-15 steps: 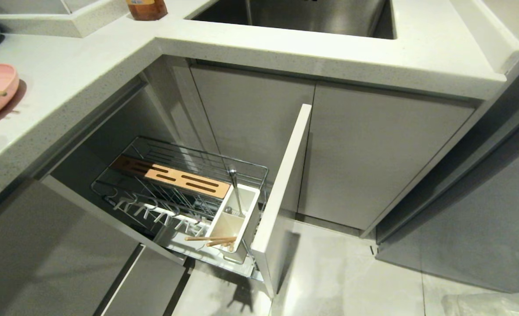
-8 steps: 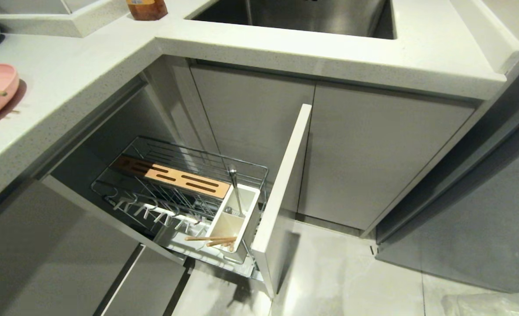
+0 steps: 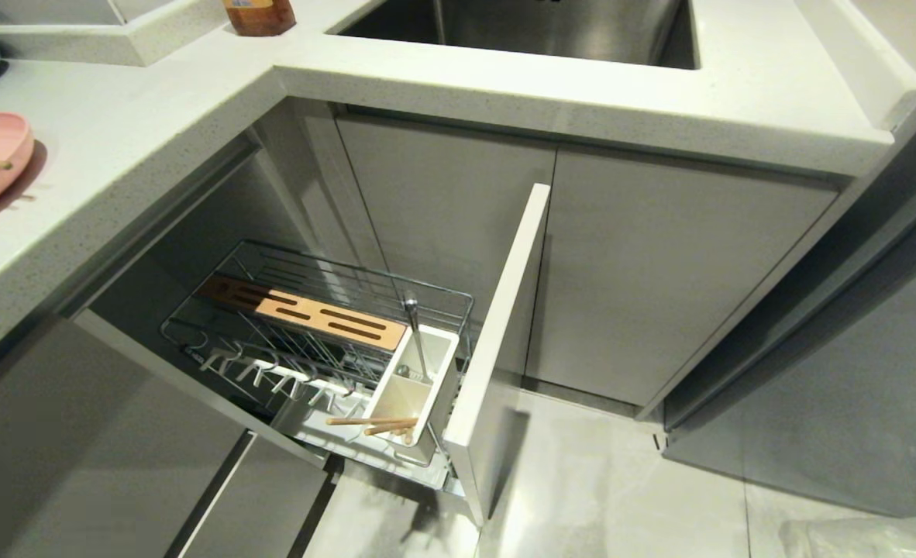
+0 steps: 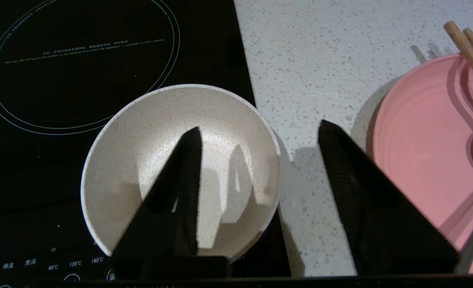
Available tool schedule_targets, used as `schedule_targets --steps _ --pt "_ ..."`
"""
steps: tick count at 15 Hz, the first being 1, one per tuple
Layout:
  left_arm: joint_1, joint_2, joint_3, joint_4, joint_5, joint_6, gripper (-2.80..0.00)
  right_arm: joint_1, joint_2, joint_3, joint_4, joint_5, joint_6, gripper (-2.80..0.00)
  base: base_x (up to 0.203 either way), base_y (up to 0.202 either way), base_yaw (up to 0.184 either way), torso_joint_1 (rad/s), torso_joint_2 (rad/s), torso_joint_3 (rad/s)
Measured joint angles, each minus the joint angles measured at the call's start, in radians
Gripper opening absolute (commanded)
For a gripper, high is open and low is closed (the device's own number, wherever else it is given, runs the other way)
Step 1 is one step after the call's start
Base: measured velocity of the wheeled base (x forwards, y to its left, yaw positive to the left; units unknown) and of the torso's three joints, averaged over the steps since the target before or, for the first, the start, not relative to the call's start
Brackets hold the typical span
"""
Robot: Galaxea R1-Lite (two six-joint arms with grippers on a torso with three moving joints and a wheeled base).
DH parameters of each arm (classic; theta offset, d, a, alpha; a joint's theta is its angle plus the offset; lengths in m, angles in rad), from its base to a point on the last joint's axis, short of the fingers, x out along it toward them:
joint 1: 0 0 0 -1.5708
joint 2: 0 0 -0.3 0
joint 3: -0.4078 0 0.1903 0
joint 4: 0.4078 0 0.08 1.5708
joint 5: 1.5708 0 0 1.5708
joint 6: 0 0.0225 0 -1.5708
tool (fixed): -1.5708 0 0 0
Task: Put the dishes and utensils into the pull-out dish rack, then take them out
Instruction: Pick up the bowl and place it in the cupboard
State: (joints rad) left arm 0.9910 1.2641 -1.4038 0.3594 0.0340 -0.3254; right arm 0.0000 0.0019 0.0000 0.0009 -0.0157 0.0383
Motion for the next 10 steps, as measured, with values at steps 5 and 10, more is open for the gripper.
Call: schedule_targets --steps 5,10 --pt "0.002 0.045 -0.009 0.002 -0.023 -0.033 0.00 0.000 0.000 0.000 0.000 0.000 0.000 -2.80 0.000 0.000 0.000 0.000 0.00 0.000" --pt "0.004 0.078 -0.010 0.004 -0.044 -0.034 0.00 0.000 0.000 0.000 0.000 0.000 0.000 -2.80 0.000 0.000 0.000 0.000 0.00 0.000"
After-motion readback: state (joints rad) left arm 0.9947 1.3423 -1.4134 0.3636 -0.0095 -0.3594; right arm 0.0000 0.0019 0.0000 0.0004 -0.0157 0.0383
